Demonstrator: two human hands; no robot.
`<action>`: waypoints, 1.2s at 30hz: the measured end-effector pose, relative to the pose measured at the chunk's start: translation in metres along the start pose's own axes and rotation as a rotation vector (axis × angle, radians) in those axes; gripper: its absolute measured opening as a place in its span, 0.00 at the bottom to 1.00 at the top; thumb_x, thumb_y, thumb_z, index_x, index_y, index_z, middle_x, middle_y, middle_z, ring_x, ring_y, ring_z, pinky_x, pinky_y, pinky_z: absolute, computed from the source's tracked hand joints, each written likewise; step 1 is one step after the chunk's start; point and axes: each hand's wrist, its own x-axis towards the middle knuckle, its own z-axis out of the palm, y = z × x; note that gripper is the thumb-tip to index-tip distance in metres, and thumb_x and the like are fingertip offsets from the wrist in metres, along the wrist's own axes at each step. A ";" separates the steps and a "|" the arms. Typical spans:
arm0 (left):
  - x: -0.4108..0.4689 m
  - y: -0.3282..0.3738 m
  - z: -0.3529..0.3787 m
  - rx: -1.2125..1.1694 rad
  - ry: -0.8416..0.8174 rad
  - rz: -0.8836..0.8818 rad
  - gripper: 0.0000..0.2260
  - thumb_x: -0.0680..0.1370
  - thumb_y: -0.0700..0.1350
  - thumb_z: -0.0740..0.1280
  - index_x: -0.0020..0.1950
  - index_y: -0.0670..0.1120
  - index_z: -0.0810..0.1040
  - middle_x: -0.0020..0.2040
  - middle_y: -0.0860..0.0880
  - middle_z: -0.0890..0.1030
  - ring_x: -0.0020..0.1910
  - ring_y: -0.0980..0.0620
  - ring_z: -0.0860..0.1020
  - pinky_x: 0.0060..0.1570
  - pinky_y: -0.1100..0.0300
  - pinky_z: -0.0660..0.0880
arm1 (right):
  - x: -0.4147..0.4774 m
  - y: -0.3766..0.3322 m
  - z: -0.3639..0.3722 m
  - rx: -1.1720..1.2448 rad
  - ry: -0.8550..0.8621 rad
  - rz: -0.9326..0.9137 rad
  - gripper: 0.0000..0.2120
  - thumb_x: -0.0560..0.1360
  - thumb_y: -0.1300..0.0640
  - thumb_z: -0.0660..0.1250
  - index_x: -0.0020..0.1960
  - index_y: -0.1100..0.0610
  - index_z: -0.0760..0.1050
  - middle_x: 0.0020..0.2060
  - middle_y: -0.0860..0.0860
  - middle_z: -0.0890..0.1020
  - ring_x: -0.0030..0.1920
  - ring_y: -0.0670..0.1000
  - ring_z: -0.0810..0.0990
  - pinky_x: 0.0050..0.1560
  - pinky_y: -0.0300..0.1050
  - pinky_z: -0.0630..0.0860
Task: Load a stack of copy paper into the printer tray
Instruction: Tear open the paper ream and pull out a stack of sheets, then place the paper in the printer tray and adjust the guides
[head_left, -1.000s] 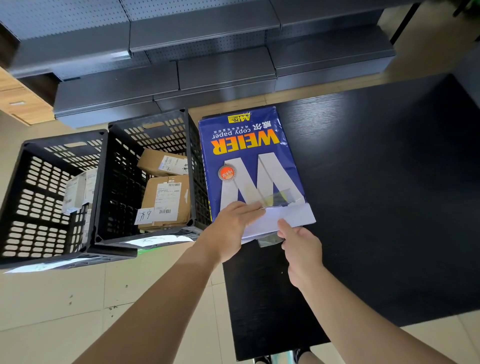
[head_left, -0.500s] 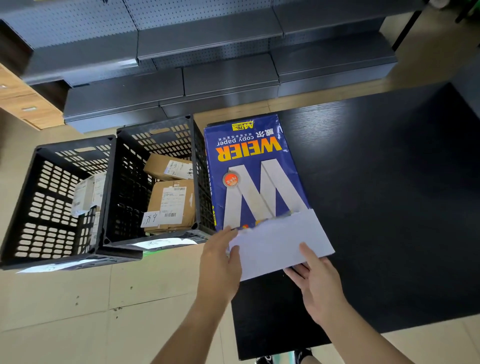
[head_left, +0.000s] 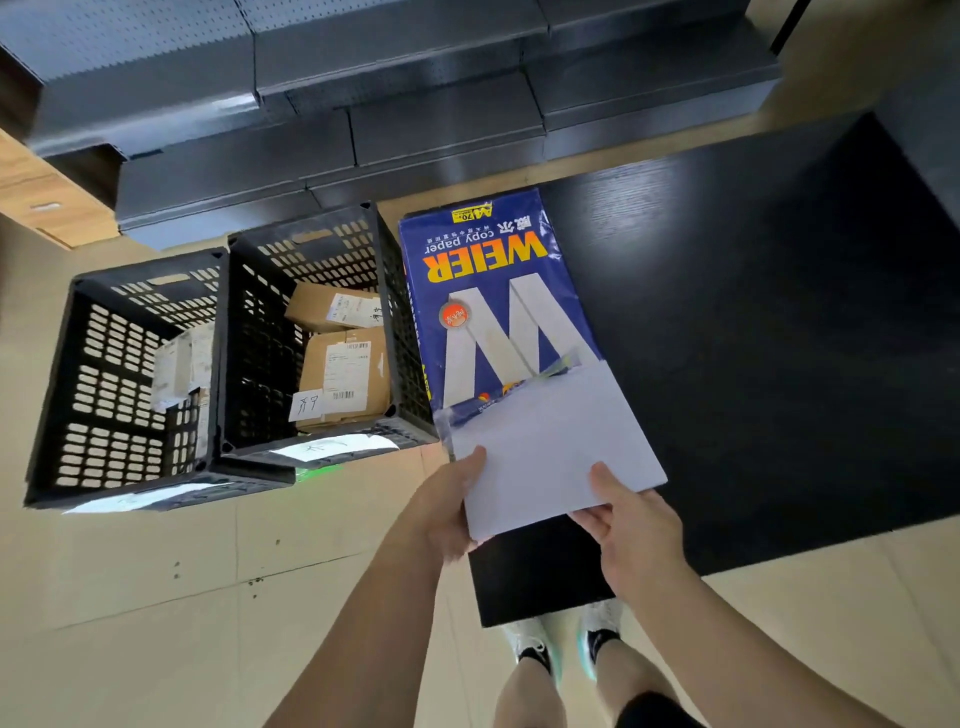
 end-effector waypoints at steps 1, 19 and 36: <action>0.000 -0.003 -0.001 0.048 -0.029 -0.004 0.12 0.81 0.48 0.65 0.59 0.42 0.79 0.43 0.43 0.88 0.38 0.46 0.87 0.33 0.55 0.84 | -0.005 0.003 -0.005 -0.001 0.002 0.002 0.12 0.74 0.64 0.72 0.57 0.59 0.80 0.50 0.56 0.87 0.48 0.56 0.87 0.41 0.50 0.83; -0.062 -0.070 -0.025 0.309 -0.115 0.228 0.18 0.76 0.46 0.71 0.65 0.45 0.76 0.58 0.43 0.85 0.55 0.41 0.84 0.45 0.49 0.82 | -0.040 -0.063 -0.084 -0.662 -0.347 0.193 0.20 0.78 0.42 0.64 0.60 0.55 0.82 0.52 0.56 0.86 0.49 0.56 0.85 0.48 0.50 0.80; -0.144 -0.168 0.074 0.534 -0.087 0.384 0.13 0.78 0.48 0.70 0.63 0.52 0.78 0.56 0.49 0.86 0.54 0.44 0.85 0.50 0.44 0.82 | -0.120 -0.104 -0.205 -0.751 -0.293 -0.162 0.09 0.81 0.54 0.62 0.59 0.50 0.76 0.53 0.46 0.85 0.52 0.50 0.84 0.52 0.48 0.80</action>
